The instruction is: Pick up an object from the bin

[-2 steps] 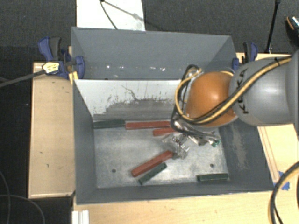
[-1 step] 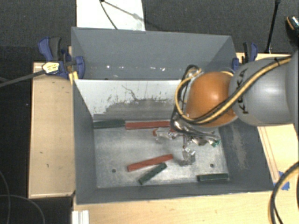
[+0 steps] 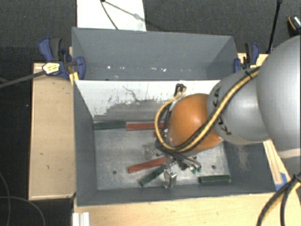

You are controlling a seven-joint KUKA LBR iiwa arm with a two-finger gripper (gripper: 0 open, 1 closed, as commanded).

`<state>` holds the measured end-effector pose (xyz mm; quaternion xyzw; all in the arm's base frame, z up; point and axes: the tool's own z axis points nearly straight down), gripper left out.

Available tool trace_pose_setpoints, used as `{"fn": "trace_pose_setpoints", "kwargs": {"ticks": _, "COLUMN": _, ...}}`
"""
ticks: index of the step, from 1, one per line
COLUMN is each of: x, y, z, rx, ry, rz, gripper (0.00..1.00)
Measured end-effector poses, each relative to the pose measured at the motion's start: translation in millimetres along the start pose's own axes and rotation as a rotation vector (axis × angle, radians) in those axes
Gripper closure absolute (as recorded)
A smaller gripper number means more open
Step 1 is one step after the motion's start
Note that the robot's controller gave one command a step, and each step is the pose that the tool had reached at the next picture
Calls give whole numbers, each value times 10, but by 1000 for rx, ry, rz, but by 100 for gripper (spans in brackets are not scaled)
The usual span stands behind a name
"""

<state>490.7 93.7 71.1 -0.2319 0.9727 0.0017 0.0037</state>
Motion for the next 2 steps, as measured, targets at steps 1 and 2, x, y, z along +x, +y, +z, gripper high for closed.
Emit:
{"fn": "trace_pose_setpoints", "kwargs": {"ticks": 1, "x": 19, "y": -30, "z": 7, "rx": 1, "ry": 6, "rz": 1, "gripper": 100}}
{"fn": "trace_pose_setpoints", "kwargs": {"ticks": 2, "x": -42, "y": -238, "z": -1393, "rx": 5, "ry": -2, "rz": -31, "gripper": 100}}
